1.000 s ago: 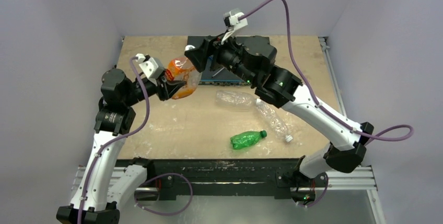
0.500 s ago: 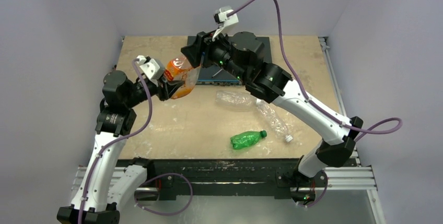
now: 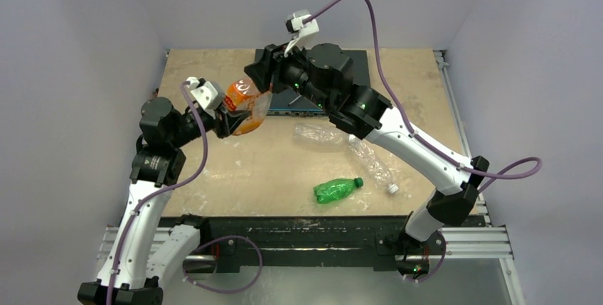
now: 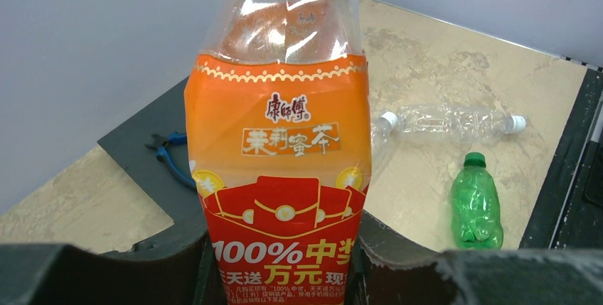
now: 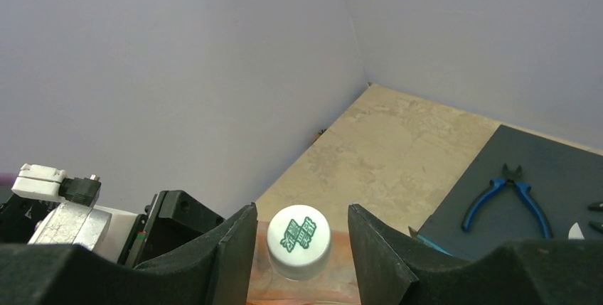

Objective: Unscrew the bottle caps
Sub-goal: Unscrew the bottle cap from the plastic bottle.

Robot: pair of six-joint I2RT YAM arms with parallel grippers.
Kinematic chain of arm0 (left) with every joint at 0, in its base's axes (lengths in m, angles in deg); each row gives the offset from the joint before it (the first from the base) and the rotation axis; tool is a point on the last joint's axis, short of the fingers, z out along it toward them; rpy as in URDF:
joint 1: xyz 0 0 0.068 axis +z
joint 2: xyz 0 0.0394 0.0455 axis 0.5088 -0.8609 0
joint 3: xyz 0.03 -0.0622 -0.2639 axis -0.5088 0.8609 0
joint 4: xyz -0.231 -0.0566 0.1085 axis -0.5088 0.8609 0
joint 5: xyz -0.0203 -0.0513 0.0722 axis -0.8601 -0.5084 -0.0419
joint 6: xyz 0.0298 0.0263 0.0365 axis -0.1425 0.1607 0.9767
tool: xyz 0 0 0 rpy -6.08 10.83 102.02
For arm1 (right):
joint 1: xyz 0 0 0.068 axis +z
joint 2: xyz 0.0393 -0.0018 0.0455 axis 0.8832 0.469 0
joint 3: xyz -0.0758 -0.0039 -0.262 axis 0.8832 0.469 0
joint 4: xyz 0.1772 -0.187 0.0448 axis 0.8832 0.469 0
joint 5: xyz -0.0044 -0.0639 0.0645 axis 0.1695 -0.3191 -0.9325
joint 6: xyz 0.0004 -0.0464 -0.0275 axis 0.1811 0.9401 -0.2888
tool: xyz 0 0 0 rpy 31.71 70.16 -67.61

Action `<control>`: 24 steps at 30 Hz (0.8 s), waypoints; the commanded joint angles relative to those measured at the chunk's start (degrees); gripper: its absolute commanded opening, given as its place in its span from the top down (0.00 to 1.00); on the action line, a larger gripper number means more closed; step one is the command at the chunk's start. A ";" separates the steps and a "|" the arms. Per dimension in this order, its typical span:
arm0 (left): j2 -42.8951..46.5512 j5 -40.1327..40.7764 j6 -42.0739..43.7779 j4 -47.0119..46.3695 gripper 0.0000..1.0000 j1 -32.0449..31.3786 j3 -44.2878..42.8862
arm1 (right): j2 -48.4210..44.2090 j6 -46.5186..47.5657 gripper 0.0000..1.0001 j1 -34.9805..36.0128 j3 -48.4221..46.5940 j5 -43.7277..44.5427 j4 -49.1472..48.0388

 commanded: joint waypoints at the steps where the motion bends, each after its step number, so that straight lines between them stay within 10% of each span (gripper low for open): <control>1: 0.67 -0.20 0.15 -2.05 1.00 0.17 0.62 | -0.34 -0.83 0.49 0.31 -0.24 -0.90 -1.61; 17: -0.01 -2.27 -2.11 -2.85 1.00 0.17 -1.14 | -1.93 0.49 1.00 0.25 3.03 -4.06 -2.09; 24: -1.04 -21.30 -14.10 -7.88 1.00 0.17 -3.13 | -13.20 4.11 1.00 -2.55 17.42 -28.08 -14.20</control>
